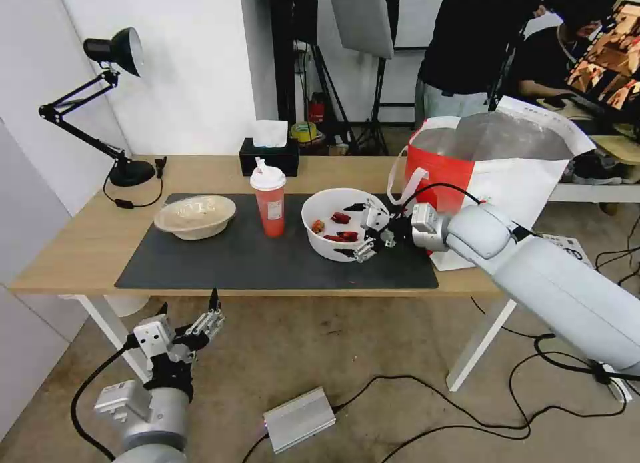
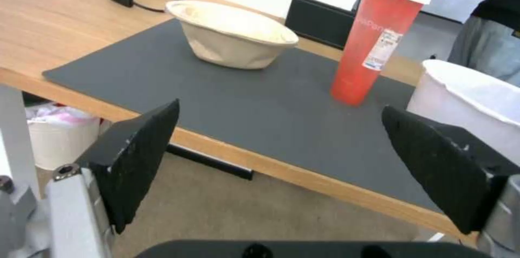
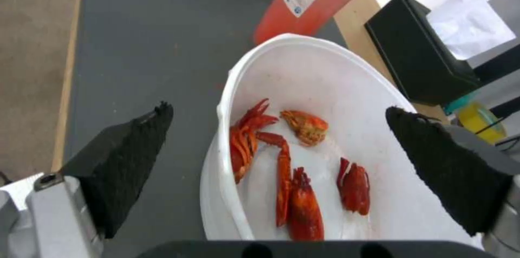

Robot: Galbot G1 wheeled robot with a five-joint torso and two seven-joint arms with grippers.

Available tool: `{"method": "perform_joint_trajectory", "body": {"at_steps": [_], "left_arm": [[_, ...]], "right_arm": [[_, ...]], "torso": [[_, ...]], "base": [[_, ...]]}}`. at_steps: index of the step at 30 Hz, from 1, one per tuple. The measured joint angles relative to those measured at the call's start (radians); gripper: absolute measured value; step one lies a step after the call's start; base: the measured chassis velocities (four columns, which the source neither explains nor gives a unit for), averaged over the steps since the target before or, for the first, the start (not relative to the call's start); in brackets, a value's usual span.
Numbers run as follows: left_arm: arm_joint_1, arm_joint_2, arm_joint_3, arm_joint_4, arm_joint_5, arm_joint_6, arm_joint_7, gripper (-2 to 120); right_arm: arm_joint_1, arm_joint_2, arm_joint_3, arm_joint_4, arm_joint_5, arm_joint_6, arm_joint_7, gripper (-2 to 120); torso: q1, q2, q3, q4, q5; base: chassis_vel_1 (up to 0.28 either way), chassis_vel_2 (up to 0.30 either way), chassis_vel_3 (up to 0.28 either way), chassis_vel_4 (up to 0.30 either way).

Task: Pick up the trash from the table and place it into the takeout bag.

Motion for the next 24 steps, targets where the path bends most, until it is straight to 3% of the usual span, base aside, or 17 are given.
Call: {"method": "perform_joint_trajectory", "body": {"at_steps": [24], "left_arm": [[0.004, -0.005, 0.015, 0.002, 0.006, -0.008, 0.0, 100]], "right_arm": [[0.085, -0.018, -0.117, -0.039, 0.012, 0.004, -0.075, 100]], "torso": [[0.0, 0.0, 0.0, 0.0001, 0.0]], "base": [[0.0, 0.0, 0.0, 0.0]]}}
